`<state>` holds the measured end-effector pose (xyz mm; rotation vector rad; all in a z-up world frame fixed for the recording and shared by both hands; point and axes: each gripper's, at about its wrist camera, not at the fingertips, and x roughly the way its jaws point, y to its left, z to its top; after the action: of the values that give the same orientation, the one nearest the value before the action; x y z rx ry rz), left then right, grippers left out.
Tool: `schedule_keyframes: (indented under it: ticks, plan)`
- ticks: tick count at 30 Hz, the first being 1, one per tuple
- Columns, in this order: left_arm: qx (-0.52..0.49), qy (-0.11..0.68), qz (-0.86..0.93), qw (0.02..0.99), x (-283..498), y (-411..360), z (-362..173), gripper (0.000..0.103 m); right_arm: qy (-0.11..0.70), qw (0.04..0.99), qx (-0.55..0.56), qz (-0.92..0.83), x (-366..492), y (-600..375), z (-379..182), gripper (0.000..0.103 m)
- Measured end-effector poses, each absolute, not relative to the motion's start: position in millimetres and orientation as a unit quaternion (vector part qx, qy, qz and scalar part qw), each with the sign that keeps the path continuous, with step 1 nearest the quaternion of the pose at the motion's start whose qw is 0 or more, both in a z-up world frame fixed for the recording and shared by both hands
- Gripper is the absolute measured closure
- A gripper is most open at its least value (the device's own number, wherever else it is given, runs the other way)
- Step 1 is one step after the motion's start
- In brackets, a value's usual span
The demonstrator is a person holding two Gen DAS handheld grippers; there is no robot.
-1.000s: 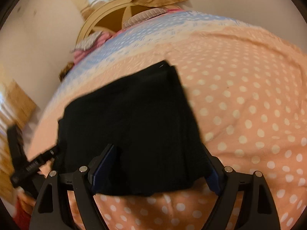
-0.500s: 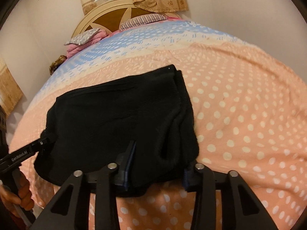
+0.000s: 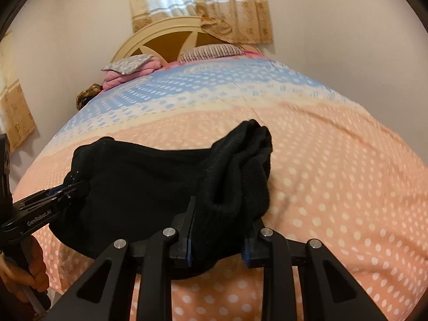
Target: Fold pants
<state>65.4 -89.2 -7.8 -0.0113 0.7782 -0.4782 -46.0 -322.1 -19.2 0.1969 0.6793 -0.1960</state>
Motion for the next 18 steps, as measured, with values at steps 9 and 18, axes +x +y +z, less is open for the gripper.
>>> schedule_keyframes:
  ticks: [9,18]
  plan:
    - [-0.029,0.368,-0.212,0.905,80,-61,-3,0.069,0.325,0.938,0.094,-0.074,-30,-297,-7,0.076]
    - [-0.05,0.353,-0.174,0.918,99,-17,4,0.069,0.313,0.947,0.066,-0.034,3,-250,9,0.076]
